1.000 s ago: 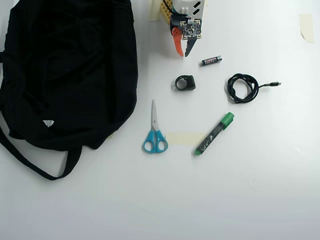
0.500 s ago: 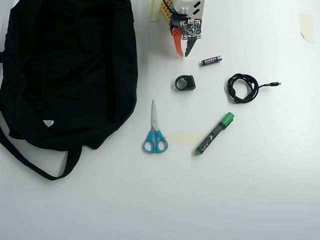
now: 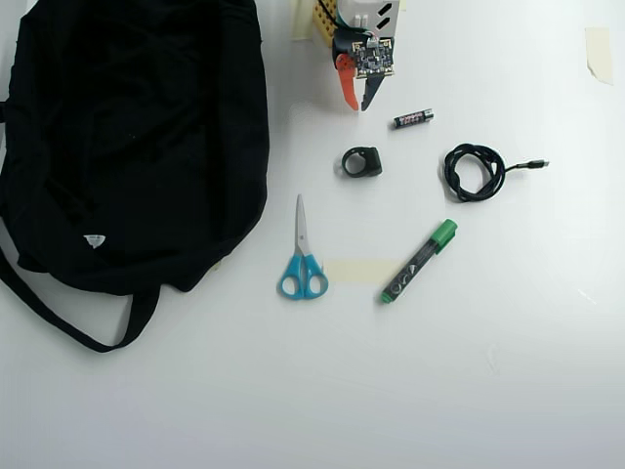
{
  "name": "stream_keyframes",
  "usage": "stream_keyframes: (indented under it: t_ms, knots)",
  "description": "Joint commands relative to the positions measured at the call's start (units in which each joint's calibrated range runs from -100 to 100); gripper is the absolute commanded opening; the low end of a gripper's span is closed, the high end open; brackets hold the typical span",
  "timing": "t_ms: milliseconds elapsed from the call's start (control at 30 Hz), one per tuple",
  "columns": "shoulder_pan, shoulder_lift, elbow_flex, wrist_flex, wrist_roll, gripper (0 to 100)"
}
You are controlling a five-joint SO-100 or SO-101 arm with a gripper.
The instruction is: Put the green marker into the black bag
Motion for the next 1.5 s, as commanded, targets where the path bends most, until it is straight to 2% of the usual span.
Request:
stream_keyframes:
  t_ms: [0, 233, 467, 767, 933, 1133, 1300, 1467]
  knots:
    - [0.1, 1.7, -7.5, -2.1, -0.1, 2]
    - [-1.9, 18.8, -19.4, -14.0, -0.1, 2]
    - [-8.1, 33.2, -33.3, -18.3, -0.1, 2]
    - [-12.0, 52.0, -52.3, -29.1, -0.1, 2]
    - [-13.6, 63.2, -65.8, -27.0, -0.1, 2]
    - [-13.1, 74.4, -82.9, -17.6, -0.1, 2]
    - [-11.5, 80.5, -89.1, -14.6, -0.3, 2]
    - [-8.7, 83.9, -90.3, -14.6, -7.1, 2]
